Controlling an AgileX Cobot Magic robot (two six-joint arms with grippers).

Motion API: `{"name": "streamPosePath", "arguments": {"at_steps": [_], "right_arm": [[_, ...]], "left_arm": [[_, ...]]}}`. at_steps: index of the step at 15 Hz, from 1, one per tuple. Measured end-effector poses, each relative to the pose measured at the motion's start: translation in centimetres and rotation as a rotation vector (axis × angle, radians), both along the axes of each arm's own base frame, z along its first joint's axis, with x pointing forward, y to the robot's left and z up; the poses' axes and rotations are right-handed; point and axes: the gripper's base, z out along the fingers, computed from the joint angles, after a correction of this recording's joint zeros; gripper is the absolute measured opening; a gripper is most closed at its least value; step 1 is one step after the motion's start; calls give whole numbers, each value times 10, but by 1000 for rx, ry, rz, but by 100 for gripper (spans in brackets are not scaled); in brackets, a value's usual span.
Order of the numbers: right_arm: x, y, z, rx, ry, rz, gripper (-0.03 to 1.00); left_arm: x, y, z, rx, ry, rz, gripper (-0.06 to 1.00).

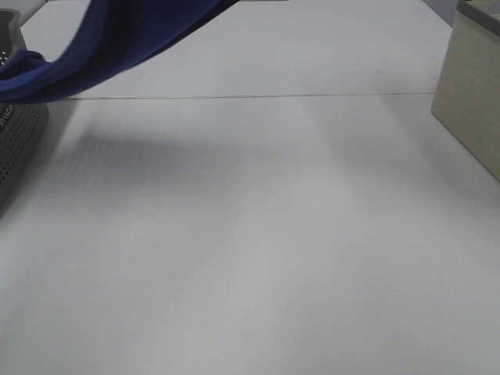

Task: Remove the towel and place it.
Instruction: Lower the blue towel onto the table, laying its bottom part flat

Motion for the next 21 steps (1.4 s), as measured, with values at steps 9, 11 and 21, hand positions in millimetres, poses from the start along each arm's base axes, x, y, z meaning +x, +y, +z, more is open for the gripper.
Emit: {"name": "streamPosePath", "arguments": {"at_steps": [9,11,21], "right_arm": [[55,5,26,-90,-232,-132,2],[65,9,22,-93,-300,-140,2],[131,15,26,205,-547,-145,2]], "left_arm": [[55,1,-29,-59,-155,61,0],[71,4,-36,-91,-226,84,0],[144,23,-43,-425,-407,134,0]]}}
